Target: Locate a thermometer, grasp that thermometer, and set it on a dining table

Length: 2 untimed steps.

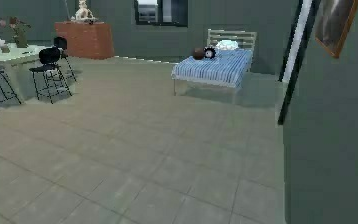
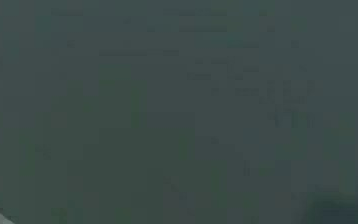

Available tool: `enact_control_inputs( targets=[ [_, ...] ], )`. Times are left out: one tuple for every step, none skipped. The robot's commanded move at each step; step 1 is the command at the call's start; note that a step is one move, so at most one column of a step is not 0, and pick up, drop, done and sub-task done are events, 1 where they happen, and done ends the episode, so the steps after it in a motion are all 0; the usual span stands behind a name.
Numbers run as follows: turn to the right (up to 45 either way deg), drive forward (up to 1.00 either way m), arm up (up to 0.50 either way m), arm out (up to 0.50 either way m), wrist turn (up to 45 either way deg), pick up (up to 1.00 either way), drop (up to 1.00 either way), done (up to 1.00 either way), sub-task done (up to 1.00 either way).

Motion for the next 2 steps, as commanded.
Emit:
enact_control_inputs(
  targets=[
    [-30.0, 0.0, 0.0, 0.0, 0.0, 0.0, 0.0, 0.0, 0.0],
    [0.0, 0.2, 0.0, 0.0, 0.0, 0.0, 0.0, 0.0, 0.0]
  ],
)
